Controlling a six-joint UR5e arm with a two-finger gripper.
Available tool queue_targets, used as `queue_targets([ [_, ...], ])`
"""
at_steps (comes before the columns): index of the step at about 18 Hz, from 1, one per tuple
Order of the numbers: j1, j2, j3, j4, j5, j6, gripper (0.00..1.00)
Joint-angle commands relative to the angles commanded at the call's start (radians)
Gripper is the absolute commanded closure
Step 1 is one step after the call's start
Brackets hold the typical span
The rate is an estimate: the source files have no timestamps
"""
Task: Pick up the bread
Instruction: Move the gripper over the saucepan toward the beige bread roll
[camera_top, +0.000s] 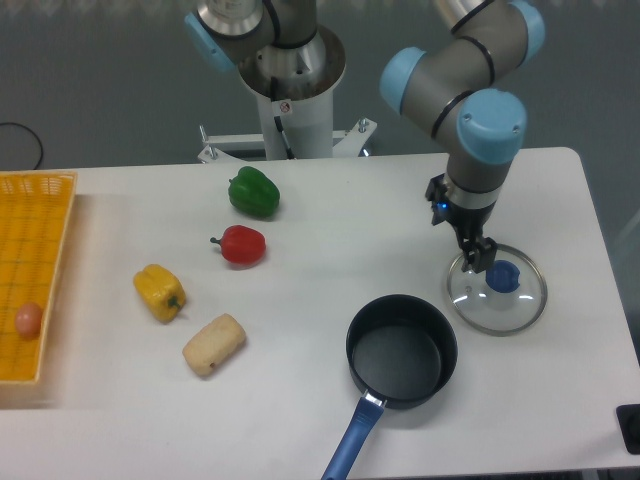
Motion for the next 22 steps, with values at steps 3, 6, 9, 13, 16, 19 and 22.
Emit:
queue_targets([
  [3,-0.051,-0.028,0.043,0.018,-0.003,-0.071,0.00],
  [6,-0.083,-0.060,0.064,0.078,0.000,-0.083,0.00],
  [9,-0.083,-0.063,0.065,0.078,0.000,-0.085,0.00],
  [13,-0.095,-0.064,0.054,0.078,0.005,-0.088,0.00],
  [16,-0.155,-0.060,0.052,0.077,0.014,-0.161,0.00],
  [19,-0.241,-0.061,0.057,0.077,0.014,-0.272,0.00],
  [22,-0.322,-0.078,0.064,0.081,0.014,-0.364,0.00],
])
